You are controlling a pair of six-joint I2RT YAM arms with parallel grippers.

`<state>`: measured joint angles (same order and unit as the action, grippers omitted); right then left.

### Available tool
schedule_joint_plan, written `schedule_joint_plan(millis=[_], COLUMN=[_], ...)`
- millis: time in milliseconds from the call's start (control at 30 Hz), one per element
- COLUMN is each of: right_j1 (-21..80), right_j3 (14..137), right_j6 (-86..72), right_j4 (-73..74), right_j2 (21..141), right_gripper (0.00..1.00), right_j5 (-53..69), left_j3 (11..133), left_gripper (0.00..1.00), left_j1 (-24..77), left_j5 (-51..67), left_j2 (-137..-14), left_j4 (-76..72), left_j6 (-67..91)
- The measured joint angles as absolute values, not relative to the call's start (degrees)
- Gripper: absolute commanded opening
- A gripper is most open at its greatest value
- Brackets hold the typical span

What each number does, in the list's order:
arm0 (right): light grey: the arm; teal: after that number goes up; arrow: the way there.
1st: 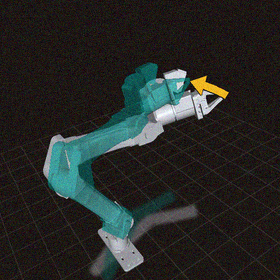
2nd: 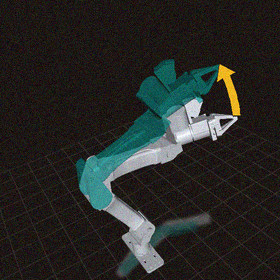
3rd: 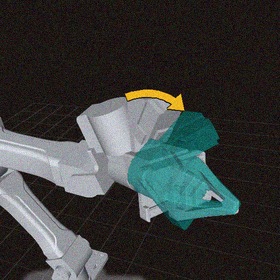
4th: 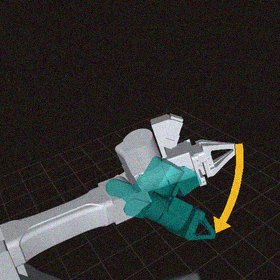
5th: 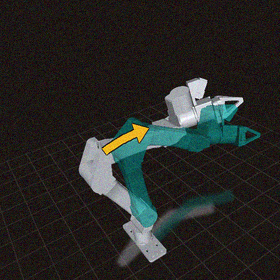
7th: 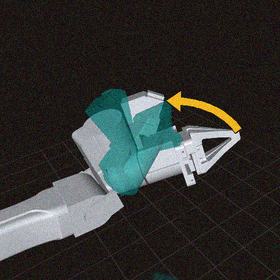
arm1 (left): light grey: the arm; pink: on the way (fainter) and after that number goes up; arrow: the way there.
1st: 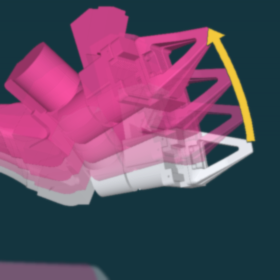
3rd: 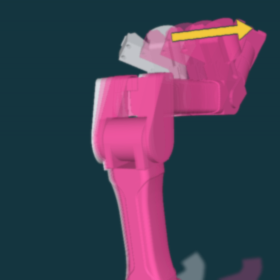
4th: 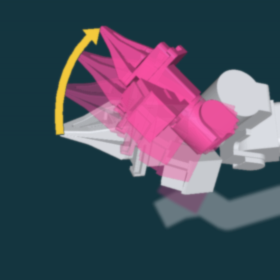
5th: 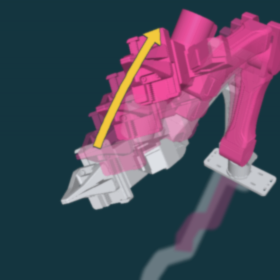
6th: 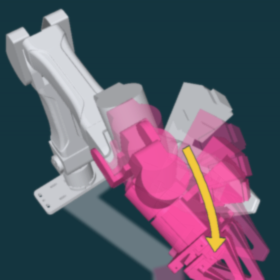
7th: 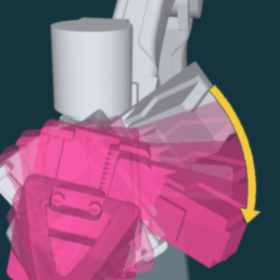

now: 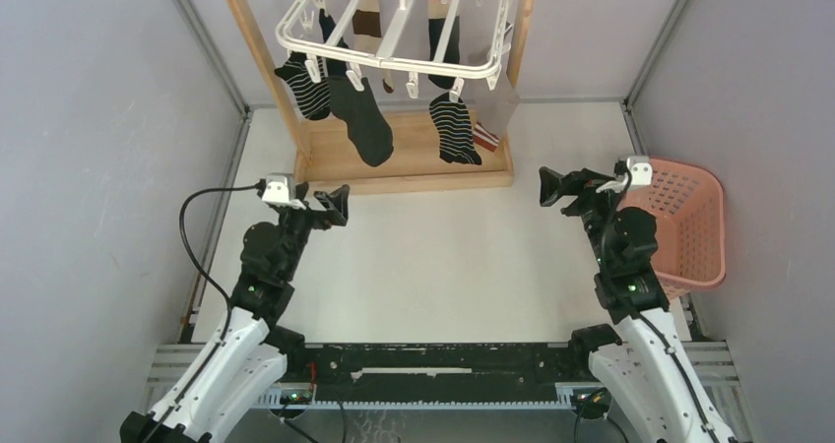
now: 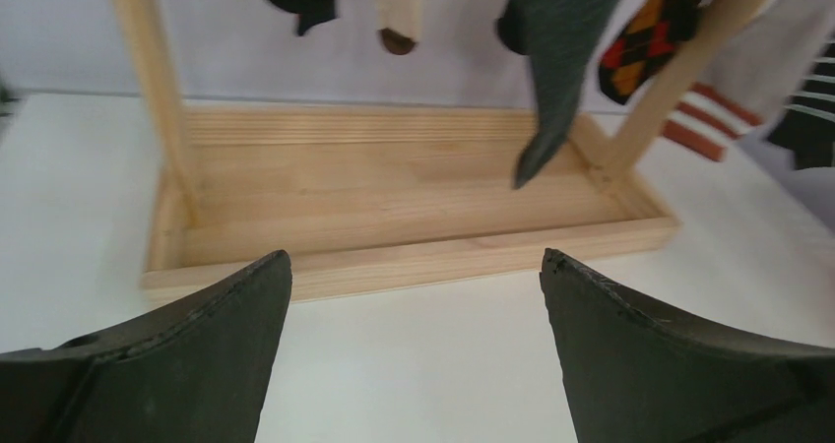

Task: Remove the socks clipped to the hanger
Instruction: Move the bin to the center of the board.

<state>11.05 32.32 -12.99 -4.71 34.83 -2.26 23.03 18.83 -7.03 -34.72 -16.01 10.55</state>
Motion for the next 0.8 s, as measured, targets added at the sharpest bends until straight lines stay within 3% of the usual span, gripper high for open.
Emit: schedule_joint_plan(millis=[200, 400, 667, 800], right_j1=[10.5, 7.6, 6.6, 3.0], right_j3=[37.2, 39.9, 59.9, 63.0], right_j6=[-17.4, -23.8, -23.6, -22.6], right_j4=[5.3, 15.9, 30.9, 36.0], right_j2=[29.7, 25.4, 39.6, 48.1], right_gripper=[1.00, 1.00, 1.00, 1.00], right_j5=[0.6, -7.7, -21.3, -25.1], left_j3=[29.1, 32.6, 35.2, 37.1], left_gripper=[1.00, 1.00, 1.00, 1.00], left_j1=[23.1, 31.0, 38.1, 41.3], left_j5=[-2.2, -1.0, -4.0, -8.9], left_j2=[-38.7, -40.8, -42.4, -43.0], left_j4=[-13.1, -11.0, -7.8, -3.7], left_j6=[15.9, 18.4, 20.0, 19.5])
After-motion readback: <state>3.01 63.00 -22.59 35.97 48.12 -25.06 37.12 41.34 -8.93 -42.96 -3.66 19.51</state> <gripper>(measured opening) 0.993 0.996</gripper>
